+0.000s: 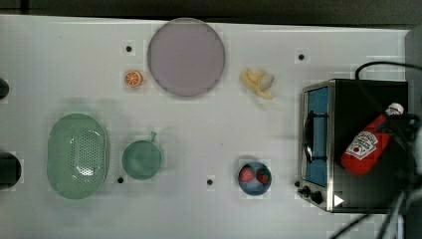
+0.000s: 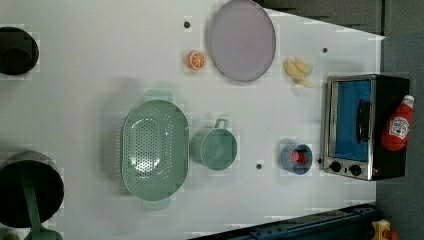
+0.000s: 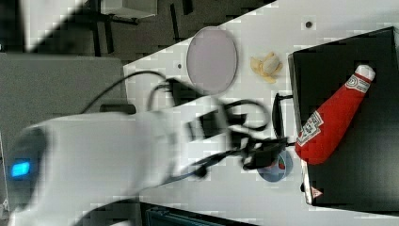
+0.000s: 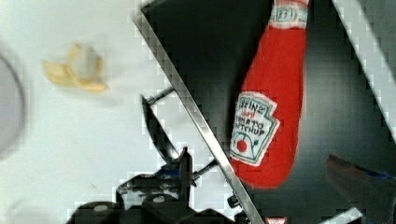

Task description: Pick ketchup from table and place on oven.

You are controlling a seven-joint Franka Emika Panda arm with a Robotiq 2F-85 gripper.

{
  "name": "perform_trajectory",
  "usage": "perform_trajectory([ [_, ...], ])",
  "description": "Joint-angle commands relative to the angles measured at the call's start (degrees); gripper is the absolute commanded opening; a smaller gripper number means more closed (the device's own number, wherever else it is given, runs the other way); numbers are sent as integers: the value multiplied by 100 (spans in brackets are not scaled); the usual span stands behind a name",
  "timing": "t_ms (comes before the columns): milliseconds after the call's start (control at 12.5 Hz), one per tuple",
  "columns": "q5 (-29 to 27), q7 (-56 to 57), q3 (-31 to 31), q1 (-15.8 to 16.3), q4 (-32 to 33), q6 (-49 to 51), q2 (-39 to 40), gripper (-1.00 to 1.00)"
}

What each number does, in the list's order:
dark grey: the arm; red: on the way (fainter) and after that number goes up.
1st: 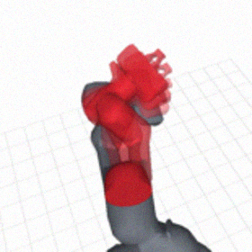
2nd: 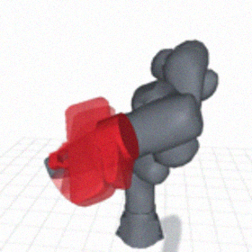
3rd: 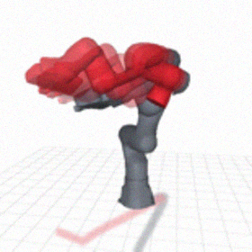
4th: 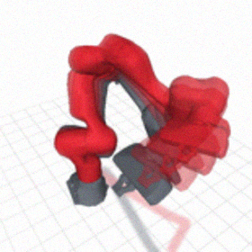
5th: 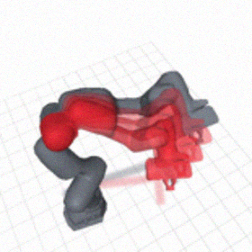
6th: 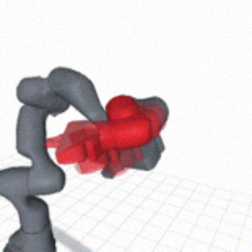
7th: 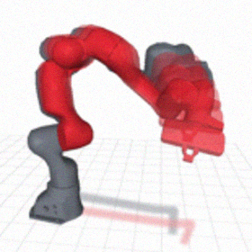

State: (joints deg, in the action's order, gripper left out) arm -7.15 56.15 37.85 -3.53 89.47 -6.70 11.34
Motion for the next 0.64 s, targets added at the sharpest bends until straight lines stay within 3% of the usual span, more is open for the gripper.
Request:
perform_trajectory([
  [80, 68, -1326, -275, 558, -159, 787, -298, 100],
  [640, 116, -4428, -1785, 1089, 522, 333, -979, 100],
])
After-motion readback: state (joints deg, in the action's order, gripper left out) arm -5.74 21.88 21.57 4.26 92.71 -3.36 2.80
